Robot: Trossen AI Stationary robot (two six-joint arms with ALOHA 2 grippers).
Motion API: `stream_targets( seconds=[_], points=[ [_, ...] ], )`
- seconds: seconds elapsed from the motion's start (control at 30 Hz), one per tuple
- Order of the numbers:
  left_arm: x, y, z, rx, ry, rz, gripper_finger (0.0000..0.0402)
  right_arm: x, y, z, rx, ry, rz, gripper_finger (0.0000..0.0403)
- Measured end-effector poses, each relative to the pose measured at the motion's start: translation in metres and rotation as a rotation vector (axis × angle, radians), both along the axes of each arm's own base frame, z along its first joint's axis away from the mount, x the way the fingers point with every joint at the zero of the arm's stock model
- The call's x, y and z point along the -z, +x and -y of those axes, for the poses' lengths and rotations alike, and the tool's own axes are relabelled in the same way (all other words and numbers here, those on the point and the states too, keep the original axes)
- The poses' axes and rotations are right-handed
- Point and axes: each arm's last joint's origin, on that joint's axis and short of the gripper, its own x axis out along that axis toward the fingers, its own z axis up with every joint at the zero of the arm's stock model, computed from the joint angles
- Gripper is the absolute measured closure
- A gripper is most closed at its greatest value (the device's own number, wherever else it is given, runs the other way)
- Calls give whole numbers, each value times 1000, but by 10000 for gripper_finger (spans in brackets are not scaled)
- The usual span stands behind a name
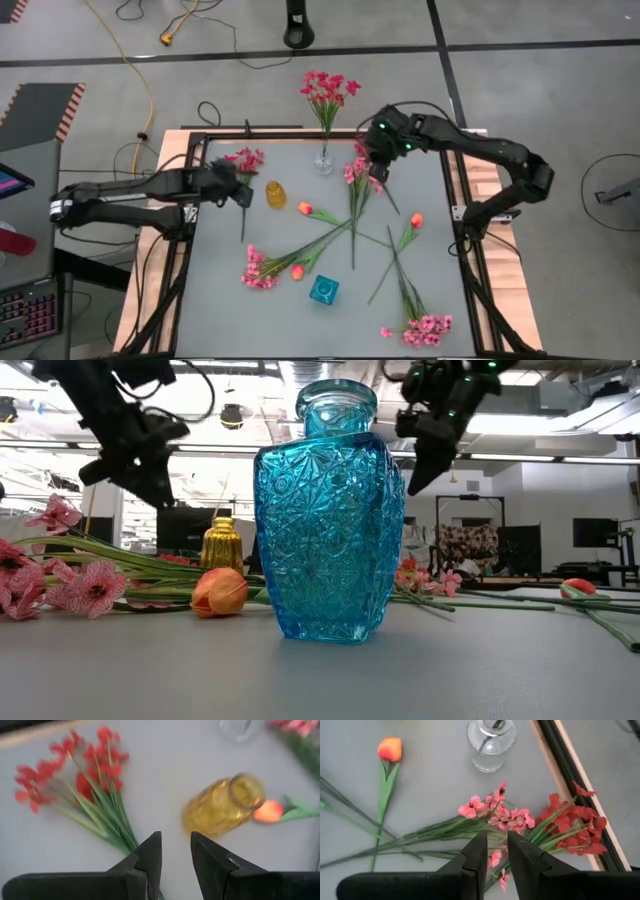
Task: Sort flowers into vase by color
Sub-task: Put the left red flowers into the transparent vase
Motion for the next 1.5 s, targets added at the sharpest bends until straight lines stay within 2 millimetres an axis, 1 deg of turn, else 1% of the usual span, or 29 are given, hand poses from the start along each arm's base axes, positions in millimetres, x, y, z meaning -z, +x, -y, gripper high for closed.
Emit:
stream_targets(
  seconds=[0.1,0.2,0.43,0.53,0.77,0.87,1.07,1.27,1.5],
  points=[
    [10,9,-2,-17,-51,-46,310,5,-10,-8,21,-16,68,300],
    [18,15,-3,-33,-69,-92,310,11,-18,-16,11,-33,100,300],
    [30,22,-7,-60,-43,-176,304,17,-30,-29,-6,-44,128,300],
    [34,22,-12,-87,-59,-193,288,16,-29,-34,-23,-47,135,300],
    [42,20,-30,-194,-105,-226,235,16,-23,-42,-67,-50,144,300],
    [45,18,-38,-257,-121,-233,222,16,-22,-46,-83,-50,146,300],
    [56,17,-52,-343,-180,-259,219,15,-19,-50,-103,-51,154,300],
    [74,23,-63,-373,-224,-295,218,15,-17,-54,-119,-56,167,300],
    [89,31,-76,-340,-232,-295,218,14,-16,-57,-133,-55,167,300]
  ],
)
